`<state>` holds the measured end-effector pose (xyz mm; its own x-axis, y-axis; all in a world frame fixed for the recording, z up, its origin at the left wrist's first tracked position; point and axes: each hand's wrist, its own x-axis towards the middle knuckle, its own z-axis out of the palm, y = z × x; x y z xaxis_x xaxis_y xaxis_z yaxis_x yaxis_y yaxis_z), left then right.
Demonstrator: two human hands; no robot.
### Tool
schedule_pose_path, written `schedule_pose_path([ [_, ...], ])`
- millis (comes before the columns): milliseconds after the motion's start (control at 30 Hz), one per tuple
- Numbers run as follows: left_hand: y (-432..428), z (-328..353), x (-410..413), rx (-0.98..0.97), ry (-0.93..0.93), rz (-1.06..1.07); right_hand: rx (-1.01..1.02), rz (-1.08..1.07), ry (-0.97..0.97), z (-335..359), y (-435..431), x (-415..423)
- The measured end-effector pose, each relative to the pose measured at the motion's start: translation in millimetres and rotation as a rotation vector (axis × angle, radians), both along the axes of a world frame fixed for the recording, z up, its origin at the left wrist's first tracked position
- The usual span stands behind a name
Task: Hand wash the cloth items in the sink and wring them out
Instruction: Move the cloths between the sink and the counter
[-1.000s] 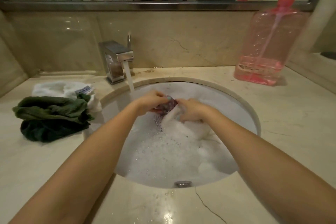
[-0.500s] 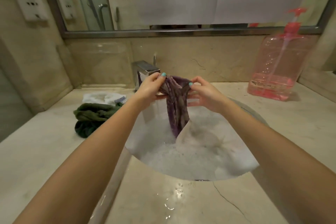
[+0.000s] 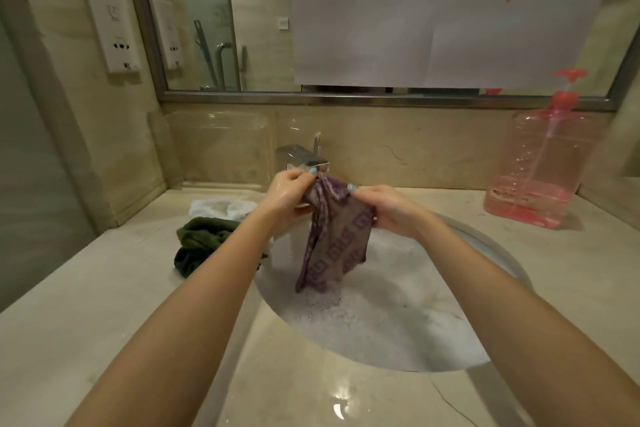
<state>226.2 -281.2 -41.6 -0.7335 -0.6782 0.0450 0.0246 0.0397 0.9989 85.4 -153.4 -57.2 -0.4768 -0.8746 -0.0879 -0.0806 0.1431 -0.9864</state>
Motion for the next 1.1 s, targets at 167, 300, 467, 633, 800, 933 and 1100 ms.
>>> schedule_pose_path([
  [167,-5,-37,-14,0.090,0.006,0.119,0.260,0.061,-0.044,-36,-12,-2],
  [300,-7,-48,-34,0.302,0.124,0.198,0.152,0.001,-0.267,-59,-32,7],
  [467,-23,-70,-39,0.305,0.141,0.270,0.081,-0.064,-0.196,-77,-40,10],
  [633,-21,-77,-36,-0.050,0.028,0.225,-0.219,-0.198,-0.384,-56,-50,15],
  [800,-4,-79,-47,-0.131,-0.103,0.121,-0.187,-0.357,-0.161,-55,-58,19],
  [933,4,-72,-55,-0.098,-0.085,0.250,-0.100,-0.314,0.161,-62,-64,40],
  [1100,29,-76,-55,-0.017,-0.058,0.167,-0.056,-0.553,0.186,-62,-65,24],
])
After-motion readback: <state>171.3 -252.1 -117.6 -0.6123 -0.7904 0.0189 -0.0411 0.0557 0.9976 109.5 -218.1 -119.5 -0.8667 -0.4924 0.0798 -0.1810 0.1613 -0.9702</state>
